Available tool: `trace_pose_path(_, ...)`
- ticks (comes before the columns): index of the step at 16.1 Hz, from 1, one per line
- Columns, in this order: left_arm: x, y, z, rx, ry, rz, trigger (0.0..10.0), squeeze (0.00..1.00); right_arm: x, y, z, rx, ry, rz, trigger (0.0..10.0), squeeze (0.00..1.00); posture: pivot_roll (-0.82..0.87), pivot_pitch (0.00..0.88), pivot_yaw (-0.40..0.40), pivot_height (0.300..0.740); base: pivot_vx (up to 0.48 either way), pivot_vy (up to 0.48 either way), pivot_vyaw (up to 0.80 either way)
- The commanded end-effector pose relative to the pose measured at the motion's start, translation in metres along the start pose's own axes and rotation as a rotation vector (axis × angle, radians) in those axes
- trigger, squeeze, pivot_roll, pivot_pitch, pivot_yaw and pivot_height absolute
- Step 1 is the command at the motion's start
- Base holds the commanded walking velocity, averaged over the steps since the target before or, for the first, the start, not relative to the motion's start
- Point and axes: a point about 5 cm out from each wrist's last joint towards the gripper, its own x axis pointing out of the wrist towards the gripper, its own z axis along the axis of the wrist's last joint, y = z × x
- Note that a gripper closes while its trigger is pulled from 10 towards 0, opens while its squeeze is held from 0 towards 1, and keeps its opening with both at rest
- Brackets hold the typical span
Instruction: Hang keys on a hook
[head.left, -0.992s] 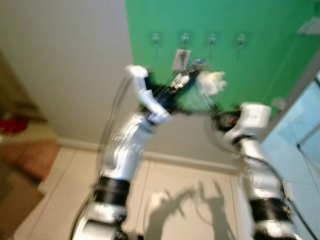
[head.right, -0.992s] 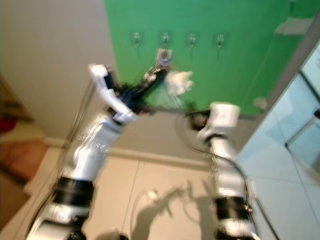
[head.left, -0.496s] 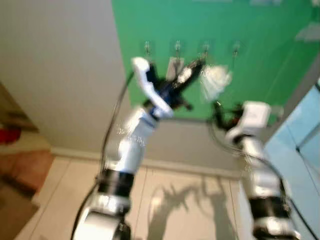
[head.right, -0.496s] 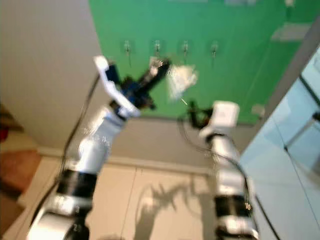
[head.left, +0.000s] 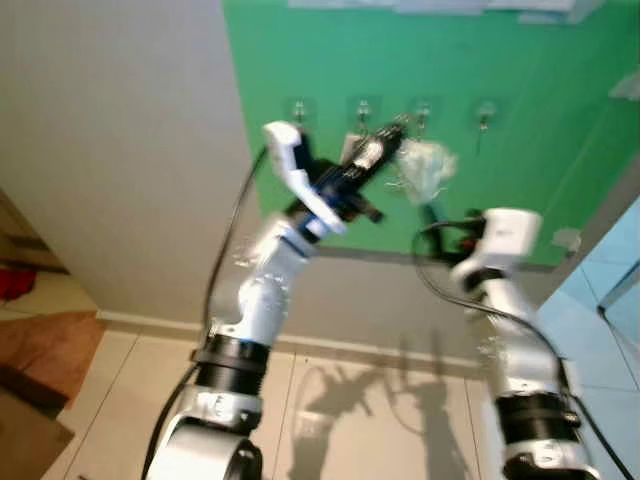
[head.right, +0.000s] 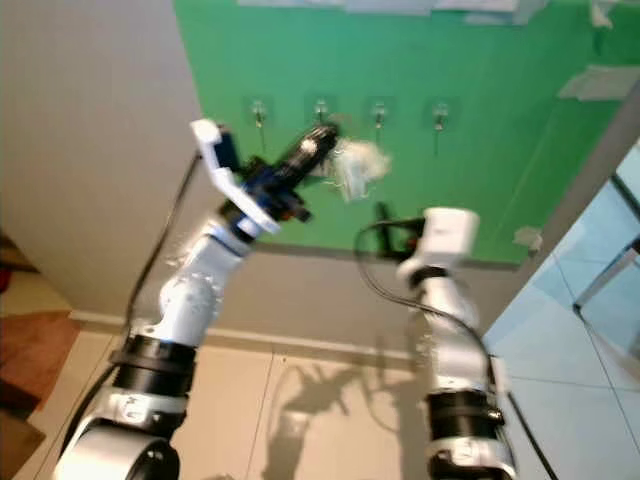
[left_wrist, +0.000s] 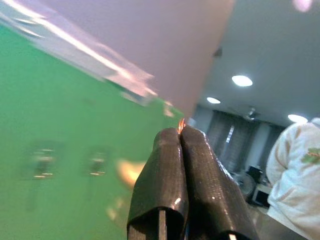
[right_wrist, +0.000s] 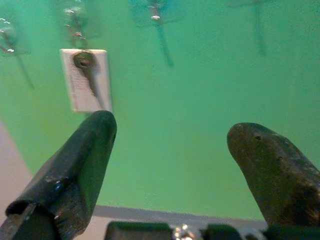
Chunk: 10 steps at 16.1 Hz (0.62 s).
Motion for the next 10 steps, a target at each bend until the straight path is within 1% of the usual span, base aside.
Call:
trace_pose_path(1,0.0077,-0.0068,-0.0021,0.001,0.006,-0.037,10.0,0.00,-0.0007,-0.0109,0.0051,-0.019,-0.012,-0.031,10.0,0.00,-0.14,0.000,0.014,0.740,0.330,0.000,0.00)
trace_pose_path(6,0.0061,-0.0067,-0.0040,-0.001,0.012,-0.035,10.0,0.00,-0.0013,-0.0095,0.0042,-0.010,-0.005,-0.023,10.0,0.00,-0.14,0.007,0.014,0.740,0.329,0.000,-0.80)
trace_pose_path(7,0.0045,-0.0067,-0.0056,-0.003,0.017,-0.031,10.0,0.00,-0.0020,-0.0096,0.0052,0.000,-0.021,-0.031,10.0,0.00,-0.13,0.012,0.015,0.740,0.330,0.000,0.00)
trace_pose_path(10,0.0020,-0.0065,-0.0078,-0.006,0.022,-0.022,10.0,0.00,-0.0029,-0.0093,0.0049,-0.001,-0.019,-0.028,10.0,0.00,-0.13,0.015,0.015,0.740,0.329,0.000,0.00)
